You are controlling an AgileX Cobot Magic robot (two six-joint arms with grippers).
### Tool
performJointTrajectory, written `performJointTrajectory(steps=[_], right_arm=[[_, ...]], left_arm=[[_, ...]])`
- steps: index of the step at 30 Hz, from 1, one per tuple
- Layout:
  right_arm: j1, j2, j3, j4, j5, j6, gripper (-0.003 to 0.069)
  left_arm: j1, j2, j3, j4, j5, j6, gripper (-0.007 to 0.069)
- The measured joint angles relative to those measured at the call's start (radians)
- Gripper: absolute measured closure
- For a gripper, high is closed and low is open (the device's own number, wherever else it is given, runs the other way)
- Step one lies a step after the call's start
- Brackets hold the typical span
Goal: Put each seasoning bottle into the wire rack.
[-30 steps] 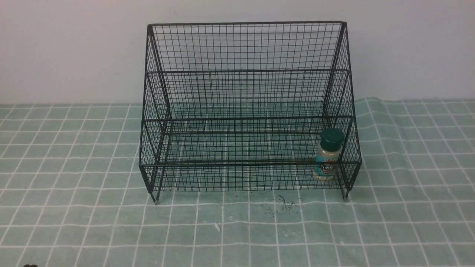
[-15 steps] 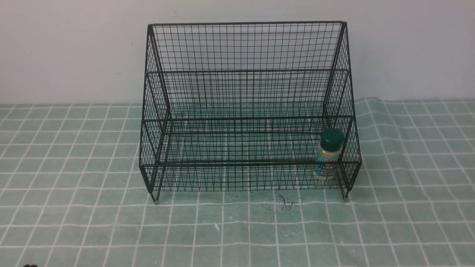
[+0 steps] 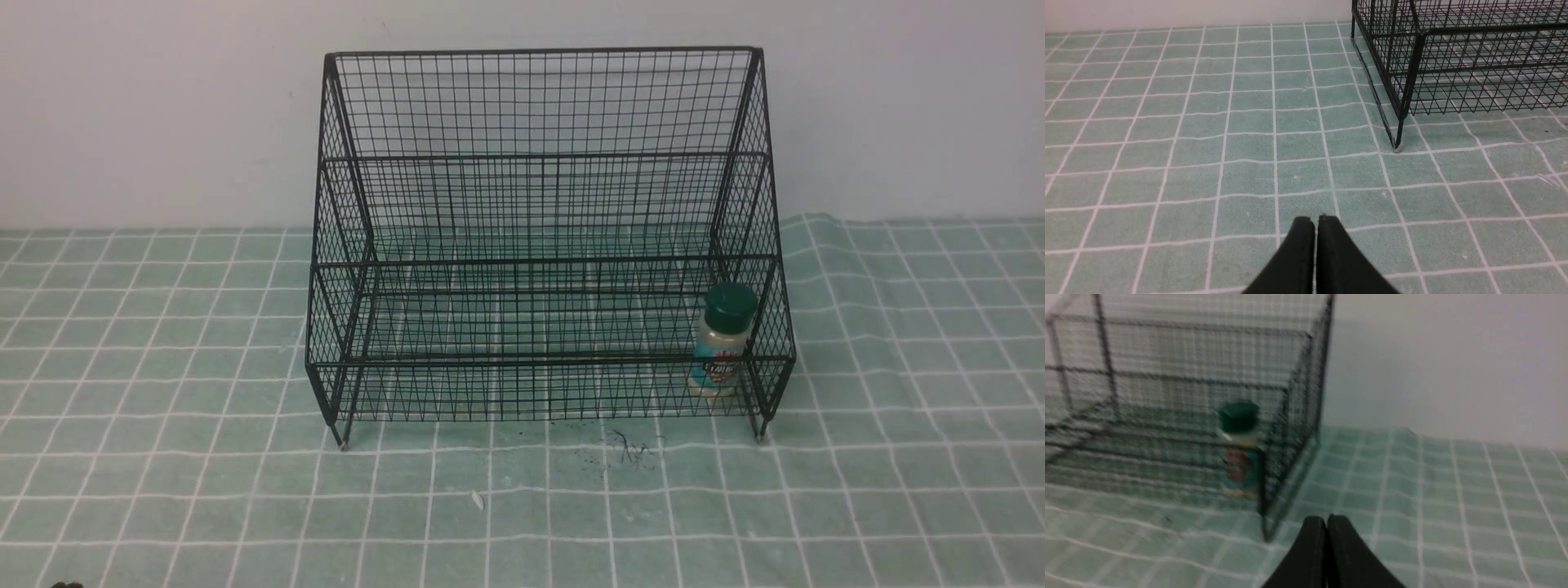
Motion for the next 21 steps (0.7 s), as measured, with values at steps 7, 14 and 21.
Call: performJointTrajectory(steps=[7,14,21], right_arm=[[-0.072,0.0,0.052,-0.013,0.009,0.0,0.0672],[-0.072,0.0,0.052,-0.013,0.009,0.0,0.0672],[-0.072,0.0,0.053,-0.013,0.009,0.0,0.0672]], left_arm=[[0.0,0.0,0.0,0.0,0.0,0.0,0.0631],[0.0,0.0,0.0,0.0,0.0,0.0,0.0631],[0.0,0.0,0.0,0.0,0.0,0.0,0.0631]])
